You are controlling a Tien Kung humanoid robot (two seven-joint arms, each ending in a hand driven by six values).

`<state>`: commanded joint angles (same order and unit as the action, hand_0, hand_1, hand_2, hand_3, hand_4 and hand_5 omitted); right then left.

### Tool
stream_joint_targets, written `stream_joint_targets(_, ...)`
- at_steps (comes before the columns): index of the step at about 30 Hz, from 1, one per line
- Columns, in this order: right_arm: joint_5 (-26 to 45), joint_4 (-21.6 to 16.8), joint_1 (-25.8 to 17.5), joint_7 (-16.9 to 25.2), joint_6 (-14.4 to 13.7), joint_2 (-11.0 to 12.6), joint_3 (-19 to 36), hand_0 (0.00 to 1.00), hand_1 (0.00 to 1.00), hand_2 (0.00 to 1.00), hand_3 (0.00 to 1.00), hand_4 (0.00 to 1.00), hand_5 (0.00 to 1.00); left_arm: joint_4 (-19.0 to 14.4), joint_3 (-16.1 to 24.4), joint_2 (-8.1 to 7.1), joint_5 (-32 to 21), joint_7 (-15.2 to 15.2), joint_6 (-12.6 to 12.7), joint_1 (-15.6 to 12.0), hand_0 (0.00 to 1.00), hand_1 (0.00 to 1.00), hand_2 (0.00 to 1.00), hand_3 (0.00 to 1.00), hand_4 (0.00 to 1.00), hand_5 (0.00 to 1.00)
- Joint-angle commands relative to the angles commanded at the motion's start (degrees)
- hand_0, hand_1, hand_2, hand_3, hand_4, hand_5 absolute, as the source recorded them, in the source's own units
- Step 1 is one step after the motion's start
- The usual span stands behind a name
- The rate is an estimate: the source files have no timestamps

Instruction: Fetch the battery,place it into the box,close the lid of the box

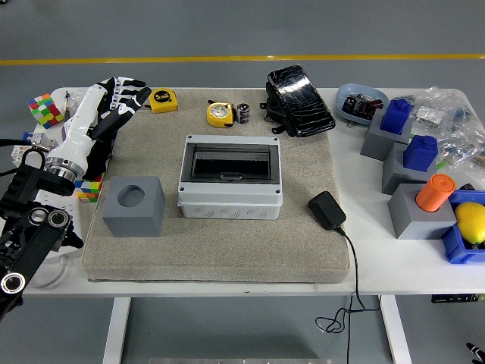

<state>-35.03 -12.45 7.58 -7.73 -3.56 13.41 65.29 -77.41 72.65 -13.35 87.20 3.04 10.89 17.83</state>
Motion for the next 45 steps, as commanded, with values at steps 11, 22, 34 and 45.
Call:
stream_joint_targets(11, 0.06, 0.16, -0.13, 0.04, 0.23, 0.30, -0.29, 0.658, 0.630, 0.624, 0.541, 0.933, 0.437, -0.06, 2.22, -0.34, 0.44, -0.10, -0.63, -0.90, 0.528, 0.590, 0.627, 0.694, 0.998, 0.859)
stream_joint_targets(22, -0.26, 0.09, -0.23, 0.28, 0.26, 0.01, 0.03, 0.658, 0.630, 0.623, 0.542, 0.932, 0.437, -0.18, 3.51, -0.21, 0.97, -0.92, -1.71, -1.73, 0.529, 0.592, 0.628, 0.695, 0.998, 0.866)
stream_joint_targets(34, -0.28, 0.20, -0.27, 0.17, 0.33, 0.11, 0.14, 0.659, 0.630, 0.624, 0.542, 0.933, 0.438, -0.11, 4.08, -0.09, 1.20, -1.30, -2.16, -1.98, 0.532, 0.595, 0.627, 0.695, 0.998, 0.867)
stream_joint_targets(45, -0.23, 0.17, -0.24, 0.19, 0.33, 0.23, -0.04, 0.657, 0.630, 0.625, 0.541, 0.933, 0.439, 0.08, 4.28, 0.10, 1.36, -1.84, -2.67, -2.16, 0.551, 0.595, 0.627, 0.694, 0.998, 0.877)
